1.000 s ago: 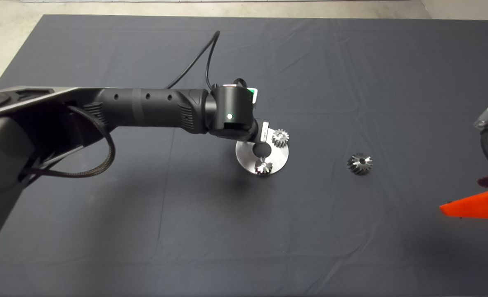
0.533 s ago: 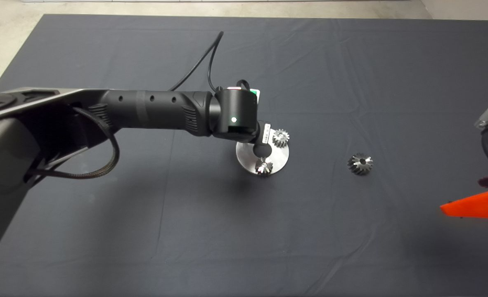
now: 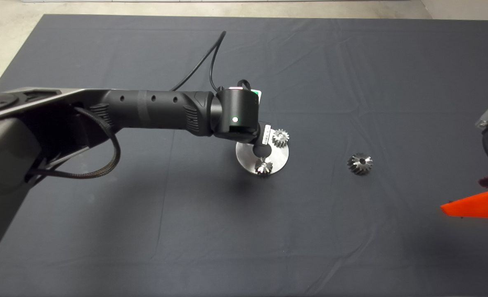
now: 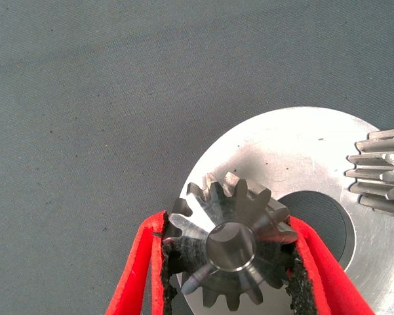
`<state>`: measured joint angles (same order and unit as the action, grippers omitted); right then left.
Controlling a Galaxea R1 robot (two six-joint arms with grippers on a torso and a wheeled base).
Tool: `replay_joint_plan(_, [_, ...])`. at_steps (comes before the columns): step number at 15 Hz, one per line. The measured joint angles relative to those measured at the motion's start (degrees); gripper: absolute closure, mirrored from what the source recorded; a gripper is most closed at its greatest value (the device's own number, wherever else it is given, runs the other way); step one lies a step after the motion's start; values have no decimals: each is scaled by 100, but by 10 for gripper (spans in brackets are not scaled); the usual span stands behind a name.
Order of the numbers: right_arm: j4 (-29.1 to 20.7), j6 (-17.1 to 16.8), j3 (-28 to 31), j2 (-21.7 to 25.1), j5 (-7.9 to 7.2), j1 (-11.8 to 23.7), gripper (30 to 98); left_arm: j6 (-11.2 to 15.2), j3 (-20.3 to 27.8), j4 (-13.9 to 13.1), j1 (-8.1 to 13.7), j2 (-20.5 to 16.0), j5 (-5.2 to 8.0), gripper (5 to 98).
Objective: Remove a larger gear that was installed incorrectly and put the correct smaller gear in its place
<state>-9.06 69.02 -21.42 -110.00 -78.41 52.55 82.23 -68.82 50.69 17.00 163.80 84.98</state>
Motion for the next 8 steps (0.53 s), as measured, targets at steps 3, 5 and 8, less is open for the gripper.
replay_joint_plan(3, [0, 0, 0, -1, 5, 0, 362, -81, -21, -9, 1, 1, -9, 727])
replay_joint_plan(5, [0, 0, 0, 2, 2, 0, 362, -107, -32, -13, 3, -2, -9, 728])
replay_joint_plan(8, [0, 0, 0, 2, 3, 0, 362, -109, -32, -22, 12, -16, -9, 727])
